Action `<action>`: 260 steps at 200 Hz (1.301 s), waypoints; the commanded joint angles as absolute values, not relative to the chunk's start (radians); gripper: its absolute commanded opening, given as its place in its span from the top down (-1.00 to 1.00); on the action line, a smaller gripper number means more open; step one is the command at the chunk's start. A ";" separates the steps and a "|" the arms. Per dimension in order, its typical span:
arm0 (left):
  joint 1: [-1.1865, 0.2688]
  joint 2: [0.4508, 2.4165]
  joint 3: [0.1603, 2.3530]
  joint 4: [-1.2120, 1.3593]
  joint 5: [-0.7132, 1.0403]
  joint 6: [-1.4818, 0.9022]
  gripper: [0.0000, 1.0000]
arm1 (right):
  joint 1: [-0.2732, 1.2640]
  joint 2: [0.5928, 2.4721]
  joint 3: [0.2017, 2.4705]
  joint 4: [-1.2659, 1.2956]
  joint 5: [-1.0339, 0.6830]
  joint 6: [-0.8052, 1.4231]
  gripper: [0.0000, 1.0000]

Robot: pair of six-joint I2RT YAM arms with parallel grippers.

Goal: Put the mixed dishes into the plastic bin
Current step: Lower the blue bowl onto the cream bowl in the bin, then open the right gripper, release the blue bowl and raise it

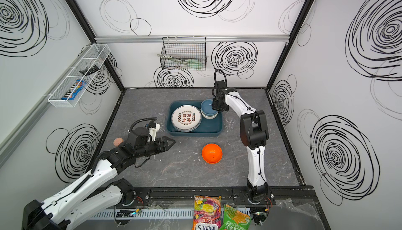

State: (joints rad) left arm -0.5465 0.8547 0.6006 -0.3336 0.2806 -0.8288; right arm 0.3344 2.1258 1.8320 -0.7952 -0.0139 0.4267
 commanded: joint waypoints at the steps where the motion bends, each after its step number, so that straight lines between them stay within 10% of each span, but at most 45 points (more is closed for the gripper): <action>1: -0.535 0.840 0.588 -0.287 0.290 -0.840 -0.52 | 0.332 2.139 1.866 -0.818 0.005 0.422 0.89; 260: -0.512 0.803 0.524 -0.261 0.310 -0.876 -0.52 | 0.356 2.209 1.917 -0.836 0.025 0.427 0.61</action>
State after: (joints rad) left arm -0.5220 0.8211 0.5358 -0.3058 0.2993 -0.8654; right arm 0.3450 2.1925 1.8862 -0.8032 0.0200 0.4229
